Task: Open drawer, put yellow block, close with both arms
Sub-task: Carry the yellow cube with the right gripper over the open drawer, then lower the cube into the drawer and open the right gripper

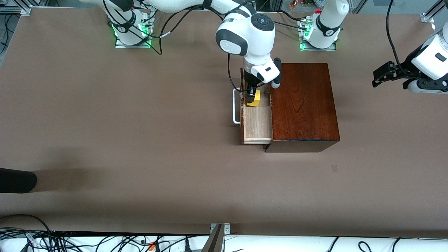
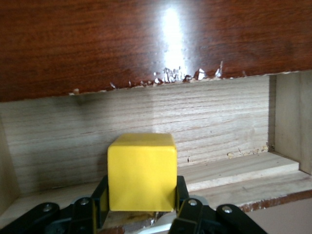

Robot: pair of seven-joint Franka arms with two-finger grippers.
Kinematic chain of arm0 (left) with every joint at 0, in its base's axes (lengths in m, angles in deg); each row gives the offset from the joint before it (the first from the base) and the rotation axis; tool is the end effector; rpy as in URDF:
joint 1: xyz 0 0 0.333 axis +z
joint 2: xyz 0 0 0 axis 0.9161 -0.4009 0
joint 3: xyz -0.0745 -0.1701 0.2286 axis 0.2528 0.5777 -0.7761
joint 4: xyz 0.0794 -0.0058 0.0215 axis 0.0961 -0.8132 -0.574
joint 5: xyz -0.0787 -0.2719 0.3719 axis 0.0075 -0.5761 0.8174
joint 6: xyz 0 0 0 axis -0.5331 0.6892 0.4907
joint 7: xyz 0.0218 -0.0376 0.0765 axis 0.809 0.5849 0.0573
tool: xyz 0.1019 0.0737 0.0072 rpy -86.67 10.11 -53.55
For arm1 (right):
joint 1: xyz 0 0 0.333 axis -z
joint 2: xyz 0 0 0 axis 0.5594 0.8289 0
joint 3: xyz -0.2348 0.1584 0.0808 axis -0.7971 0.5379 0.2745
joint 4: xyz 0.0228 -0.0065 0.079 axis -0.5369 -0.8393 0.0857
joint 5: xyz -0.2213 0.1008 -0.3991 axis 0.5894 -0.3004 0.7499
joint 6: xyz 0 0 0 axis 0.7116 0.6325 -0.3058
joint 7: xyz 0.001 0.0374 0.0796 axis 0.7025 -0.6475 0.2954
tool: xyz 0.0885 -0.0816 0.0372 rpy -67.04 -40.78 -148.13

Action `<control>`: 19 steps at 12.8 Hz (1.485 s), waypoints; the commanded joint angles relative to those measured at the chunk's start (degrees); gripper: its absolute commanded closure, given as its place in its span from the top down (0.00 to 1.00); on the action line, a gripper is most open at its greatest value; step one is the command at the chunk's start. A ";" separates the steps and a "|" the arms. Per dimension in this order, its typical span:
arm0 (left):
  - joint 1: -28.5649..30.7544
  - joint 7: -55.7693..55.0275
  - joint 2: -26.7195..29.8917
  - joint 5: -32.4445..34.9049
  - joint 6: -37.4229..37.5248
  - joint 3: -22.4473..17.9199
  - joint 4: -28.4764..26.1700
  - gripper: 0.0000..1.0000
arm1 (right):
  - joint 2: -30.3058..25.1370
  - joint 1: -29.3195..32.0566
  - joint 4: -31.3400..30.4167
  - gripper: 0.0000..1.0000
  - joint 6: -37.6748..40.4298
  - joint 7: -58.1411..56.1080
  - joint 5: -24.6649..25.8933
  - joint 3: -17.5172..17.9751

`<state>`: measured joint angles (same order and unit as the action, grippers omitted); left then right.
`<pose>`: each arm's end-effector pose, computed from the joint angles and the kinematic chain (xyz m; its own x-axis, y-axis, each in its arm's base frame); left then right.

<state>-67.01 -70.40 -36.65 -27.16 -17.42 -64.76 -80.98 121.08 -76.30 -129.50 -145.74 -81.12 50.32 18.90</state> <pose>0.6158 -0.0165 0.5535 0.9984 -0.0297 -0.0481 -0.0294 -0.9995 0.0078 0.4492 0.6919 0.2911 0.0912 0.9958 0.0008 0.9748 -0.0894 0.2046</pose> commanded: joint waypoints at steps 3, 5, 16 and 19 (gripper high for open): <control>0.03 1.21 0.55 -0.50 0.91 -0.08 0.33 1.00 | 1.06 -0.34 -0.53 0.17 -1.71 -2.61 1.32 -1.51; 0.03 1.21 0.63 -0.59 0.91 -0.08 0.42 1.00 | 1.06 0.27 -0.70 0.21 -1.62 -4.44 1.06 -1.51; 0.03 3.05 0.55 -0.50 1.09 -0.08 0.86 1.00 | 0.45 1.07 -1.06 1.00 -1.71 -3.75 0.71 -1.60; -0.06 3.05 0.55 -0.41 1.62 -0.08 0.95 1.00 | -1.21 1.07 -0.62 1.00 -0.84 -3.84 0.10 -1.07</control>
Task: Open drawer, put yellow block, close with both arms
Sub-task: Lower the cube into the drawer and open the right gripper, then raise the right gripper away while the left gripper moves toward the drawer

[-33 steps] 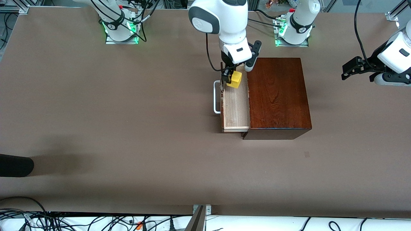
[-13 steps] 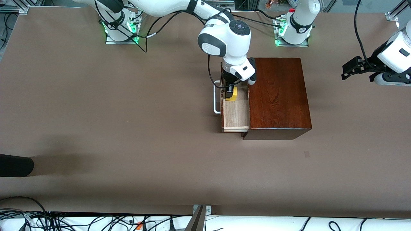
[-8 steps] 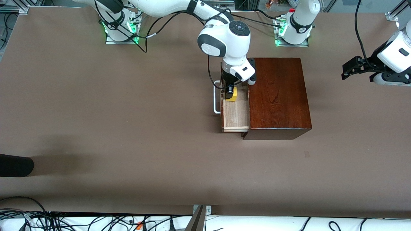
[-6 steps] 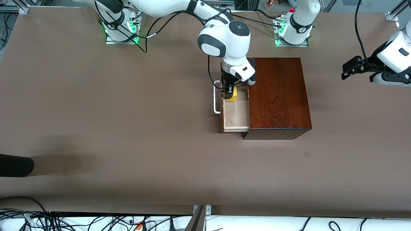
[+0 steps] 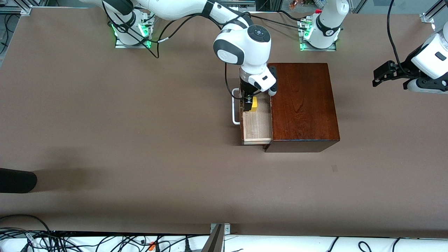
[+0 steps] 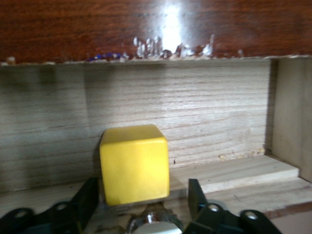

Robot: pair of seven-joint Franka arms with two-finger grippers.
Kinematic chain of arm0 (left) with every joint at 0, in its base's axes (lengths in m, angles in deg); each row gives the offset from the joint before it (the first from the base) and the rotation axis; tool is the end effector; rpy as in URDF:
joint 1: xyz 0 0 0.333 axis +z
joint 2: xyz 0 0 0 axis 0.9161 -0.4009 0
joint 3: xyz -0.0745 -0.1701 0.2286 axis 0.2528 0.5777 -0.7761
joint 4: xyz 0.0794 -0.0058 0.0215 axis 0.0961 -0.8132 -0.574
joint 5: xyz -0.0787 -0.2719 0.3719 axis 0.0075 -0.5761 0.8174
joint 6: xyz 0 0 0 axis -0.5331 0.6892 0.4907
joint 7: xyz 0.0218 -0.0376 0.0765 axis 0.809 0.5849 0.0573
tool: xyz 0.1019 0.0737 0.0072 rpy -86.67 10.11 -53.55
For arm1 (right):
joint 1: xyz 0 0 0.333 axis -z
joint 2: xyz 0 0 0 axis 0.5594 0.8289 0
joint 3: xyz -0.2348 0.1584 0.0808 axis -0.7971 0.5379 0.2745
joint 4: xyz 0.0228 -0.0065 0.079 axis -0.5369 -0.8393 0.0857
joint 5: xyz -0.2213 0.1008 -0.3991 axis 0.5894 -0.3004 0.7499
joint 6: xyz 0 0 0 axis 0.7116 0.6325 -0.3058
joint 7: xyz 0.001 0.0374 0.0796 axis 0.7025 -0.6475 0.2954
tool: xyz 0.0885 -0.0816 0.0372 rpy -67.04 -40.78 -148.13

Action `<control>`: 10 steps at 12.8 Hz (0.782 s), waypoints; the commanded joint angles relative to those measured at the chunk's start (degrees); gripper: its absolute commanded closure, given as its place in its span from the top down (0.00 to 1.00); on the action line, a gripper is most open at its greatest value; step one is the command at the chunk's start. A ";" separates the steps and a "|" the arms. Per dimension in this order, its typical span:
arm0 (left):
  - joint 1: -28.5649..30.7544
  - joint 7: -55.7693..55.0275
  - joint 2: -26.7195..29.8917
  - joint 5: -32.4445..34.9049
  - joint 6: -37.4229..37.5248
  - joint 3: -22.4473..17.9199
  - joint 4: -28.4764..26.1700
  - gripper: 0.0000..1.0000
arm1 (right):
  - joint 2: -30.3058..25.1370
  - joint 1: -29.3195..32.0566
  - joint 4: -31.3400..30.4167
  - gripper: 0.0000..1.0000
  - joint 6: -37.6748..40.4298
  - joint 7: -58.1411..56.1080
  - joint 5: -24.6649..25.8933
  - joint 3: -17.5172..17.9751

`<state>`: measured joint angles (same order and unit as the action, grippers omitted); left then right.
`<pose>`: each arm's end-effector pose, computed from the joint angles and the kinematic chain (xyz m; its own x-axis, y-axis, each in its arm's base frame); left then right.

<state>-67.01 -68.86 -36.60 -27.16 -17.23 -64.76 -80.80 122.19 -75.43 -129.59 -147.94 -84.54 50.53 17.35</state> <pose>0.6154 -0.0165 0.5555 0.9973 -0.0566 -0.0472 -0.0562 -0.9984 0.0091 0.4730 0.6794 0.2743 0.0570 0.9984 -0.0065 0.9742 -0.0542 0.2190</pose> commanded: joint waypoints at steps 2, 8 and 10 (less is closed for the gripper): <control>-0.14 1.52 0.49 -0.41 1.51 0.01 0.76 1.00 | -3.81 0.11 -0.53 1.00 1.46 -0.25 -2.12 0.57; -0.23 1.52 0.49 -0.41 1.95 0.01 0.85 1.00 | -12.95 7.38 4.83 1.00 12.36 -0.60 -7.49 0.13; -0.32 1.52 0.58 -0.50 2.21 0.01 0.85 1.00 | -16.29 13.09 4.75 1.00 12.79 -0.69 -8.72 0.13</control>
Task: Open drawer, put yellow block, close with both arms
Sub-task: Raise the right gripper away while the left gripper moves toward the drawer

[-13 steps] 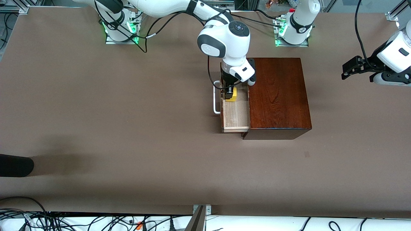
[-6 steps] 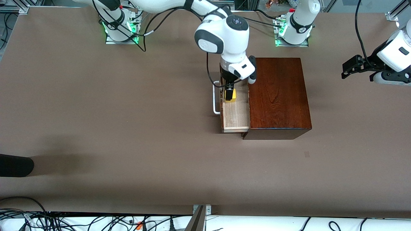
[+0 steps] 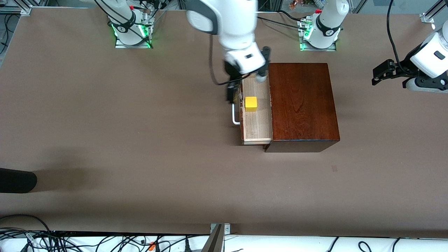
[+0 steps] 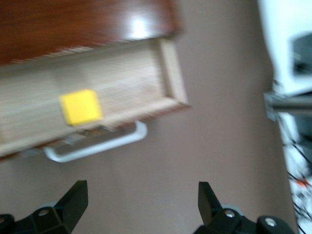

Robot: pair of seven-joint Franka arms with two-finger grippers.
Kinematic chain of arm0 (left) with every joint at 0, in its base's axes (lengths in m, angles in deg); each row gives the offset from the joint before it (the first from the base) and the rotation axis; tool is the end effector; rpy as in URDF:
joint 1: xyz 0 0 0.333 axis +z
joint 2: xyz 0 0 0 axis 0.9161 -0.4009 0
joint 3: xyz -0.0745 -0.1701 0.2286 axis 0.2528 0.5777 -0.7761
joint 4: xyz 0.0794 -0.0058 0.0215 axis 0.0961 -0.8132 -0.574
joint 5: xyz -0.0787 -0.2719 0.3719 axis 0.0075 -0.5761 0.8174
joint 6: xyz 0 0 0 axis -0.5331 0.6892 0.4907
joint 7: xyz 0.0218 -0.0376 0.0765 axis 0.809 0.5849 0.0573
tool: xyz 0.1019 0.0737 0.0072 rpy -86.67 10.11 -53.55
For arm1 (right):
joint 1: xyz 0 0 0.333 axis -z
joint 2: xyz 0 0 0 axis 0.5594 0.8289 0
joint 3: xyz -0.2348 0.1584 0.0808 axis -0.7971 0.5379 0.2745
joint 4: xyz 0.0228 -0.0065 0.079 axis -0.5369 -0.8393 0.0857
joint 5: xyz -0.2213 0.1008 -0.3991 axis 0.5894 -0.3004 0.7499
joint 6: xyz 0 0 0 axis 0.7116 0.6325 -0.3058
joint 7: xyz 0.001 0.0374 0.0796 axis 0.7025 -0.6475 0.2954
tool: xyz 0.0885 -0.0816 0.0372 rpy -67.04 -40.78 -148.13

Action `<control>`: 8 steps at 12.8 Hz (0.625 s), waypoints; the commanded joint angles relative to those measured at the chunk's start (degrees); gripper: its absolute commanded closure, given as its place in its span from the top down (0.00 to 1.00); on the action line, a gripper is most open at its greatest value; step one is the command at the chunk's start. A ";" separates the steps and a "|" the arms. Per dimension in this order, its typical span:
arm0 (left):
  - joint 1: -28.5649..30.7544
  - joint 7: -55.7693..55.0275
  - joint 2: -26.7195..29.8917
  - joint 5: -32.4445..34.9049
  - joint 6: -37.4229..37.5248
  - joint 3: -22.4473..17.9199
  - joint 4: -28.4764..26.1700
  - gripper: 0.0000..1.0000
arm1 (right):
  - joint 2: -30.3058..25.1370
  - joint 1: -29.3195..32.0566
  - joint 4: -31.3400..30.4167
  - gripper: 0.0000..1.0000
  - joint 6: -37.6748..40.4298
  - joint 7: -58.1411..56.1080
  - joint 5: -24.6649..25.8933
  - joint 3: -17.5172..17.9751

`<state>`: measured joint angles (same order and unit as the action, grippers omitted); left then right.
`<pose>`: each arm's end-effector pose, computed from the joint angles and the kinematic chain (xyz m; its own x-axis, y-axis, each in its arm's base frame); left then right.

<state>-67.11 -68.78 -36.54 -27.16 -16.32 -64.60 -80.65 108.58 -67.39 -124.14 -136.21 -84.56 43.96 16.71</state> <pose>0.6132 -0.0193 0.5563 0.9963 -0.0626 -0.0594 -0.0622 -0.9980 0.0094 0.5574 0.5792 0.4926 0.2867 0.9526 0.1017 0.9196 -0.3034 0.2494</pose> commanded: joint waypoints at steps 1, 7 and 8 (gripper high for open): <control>-0.31 1.52 0.43 -0.68 1.39 -0.15 0.88 1.00 | -5.56 7.34 -0.97 1.00 2.37 -0.67 -4.68 0.42; -2.24 4.13 -1.06 -2.26 4.97 10.55 1.05 1.00 | -14.71 16.68 -7.71 1.00 9.59 0.03 -24.72 -15.02; -2.24 6.59 -2.46 -3.48 5.17 13.88 1.23 1.00 | -16.47 16.68 -9.65 1.00 9.85 0.03 -25.78 -17.75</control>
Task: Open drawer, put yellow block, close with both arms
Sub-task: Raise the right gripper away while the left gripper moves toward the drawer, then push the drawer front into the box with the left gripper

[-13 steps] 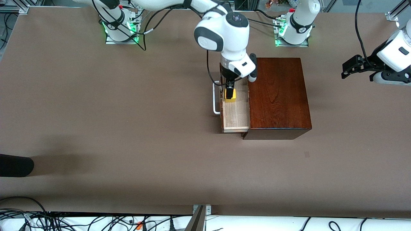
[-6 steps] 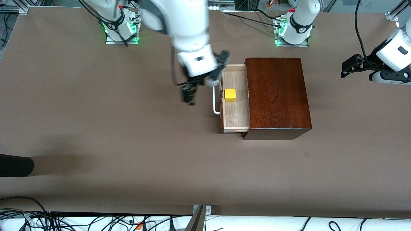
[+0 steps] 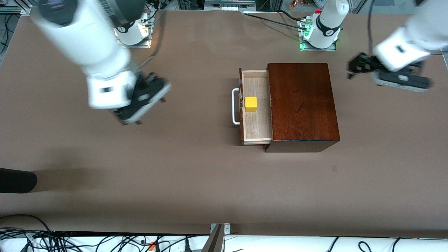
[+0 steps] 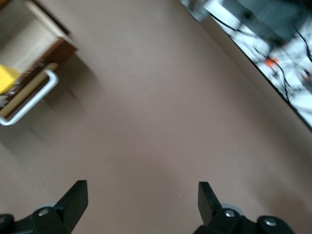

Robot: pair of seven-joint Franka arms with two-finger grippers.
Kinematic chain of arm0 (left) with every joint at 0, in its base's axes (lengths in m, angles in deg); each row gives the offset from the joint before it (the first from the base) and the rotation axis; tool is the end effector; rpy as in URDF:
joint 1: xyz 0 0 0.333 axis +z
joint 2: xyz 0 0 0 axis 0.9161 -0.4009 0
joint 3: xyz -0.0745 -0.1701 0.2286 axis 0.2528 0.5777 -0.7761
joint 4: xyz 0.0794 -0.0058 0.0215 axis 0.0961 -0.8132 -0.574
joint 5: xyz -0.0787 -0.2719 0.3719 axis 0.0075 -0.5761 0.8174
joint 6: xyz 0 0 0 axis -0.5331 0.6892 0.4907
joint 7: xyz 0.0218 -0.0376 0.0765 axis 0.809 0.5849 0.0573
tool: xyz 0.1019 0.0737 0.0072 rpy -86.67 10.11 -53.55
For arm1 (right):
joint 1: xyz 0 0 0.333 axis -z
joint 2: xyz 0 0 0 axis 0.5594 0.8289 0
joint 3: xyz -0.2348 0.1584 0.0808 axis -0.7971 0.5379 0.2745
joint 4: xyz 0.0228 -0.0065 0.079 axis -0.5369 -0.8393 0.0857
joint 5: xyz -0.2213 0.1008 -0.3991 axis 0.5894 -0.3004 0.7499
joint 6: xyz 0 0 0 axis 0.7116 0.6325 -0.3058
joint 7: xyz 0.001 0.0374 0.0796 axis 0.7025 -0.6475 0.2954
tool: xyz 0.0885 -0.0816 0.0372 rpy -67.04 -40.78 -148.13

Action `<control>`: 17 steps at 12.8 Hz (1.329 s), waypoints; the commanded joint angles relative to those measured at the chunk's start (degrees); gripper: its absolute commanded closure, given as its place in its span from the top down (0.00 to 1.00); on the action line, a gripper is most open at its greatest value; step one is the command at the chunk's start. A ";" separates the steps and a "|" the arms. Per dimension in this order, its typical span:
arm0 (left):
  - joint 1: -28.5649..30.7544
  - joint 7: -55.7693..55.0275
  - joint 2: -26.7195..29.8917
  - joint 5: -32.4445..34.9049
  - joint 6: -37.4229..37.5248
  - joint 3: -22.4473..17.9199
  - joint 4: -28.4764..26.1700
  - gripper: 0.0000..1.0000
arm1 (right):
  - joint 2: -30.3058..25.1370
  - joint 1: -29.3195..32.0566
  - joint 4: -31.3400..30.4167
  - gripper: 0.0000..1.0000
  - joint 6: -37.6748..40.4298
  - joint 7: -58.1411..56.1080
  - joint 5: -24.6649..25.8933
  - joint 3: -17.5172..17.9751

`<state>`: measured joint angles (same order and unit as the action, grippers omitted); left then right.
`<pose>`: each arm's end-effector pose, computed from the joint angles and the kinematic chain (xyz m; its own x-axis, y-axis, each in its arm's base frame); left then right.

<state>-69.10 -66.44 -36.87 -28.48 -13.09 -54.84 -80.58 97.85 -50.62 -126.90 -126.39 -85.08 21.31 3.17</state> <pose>0.5896 -0.1466 0.5487 0.9456 -0.3029 -0.1189 -0.3012 -0.9530 0.0328 0.6891 0.2915 0.5721 0.7193 0.6834 0.1246 0.6883 -0.7254 0.0050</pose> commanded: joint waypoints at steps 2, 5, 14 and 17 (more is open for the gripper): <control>-0.43 5.69 -5.55 -3.57 1.86 10.10 2.47 1.00 | -10.22 -0.09 -11.89 1.00 0.21 0.91 -3.24 -7.74; -0.52 8.57 -13.09 -3.49 -1.11 20.29 7.03 1.00 | -16.73 -0.17 -21.12 1.00 -0.58 7.75 -3.24 -10.73; -10.26 29.49 -32.70 9.22 -28.79 28.76 7.22 1.00 | -17.63 0.44 -25.72 1.00 -0.22 18.76 -2.71 -16.01; -12.38 29.60 -38.42 16.78 -32.86 28.76 7.22 1.00 | -17.54 0.44 -24.93 1.00 0.21 18.31 -2.53 -16.81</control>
<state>-80.42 -38.71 -71.34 -16.45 -45.40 -26.38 -75.85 80.95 -50.10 -151.73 -125.91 -66.74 19.11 -13.45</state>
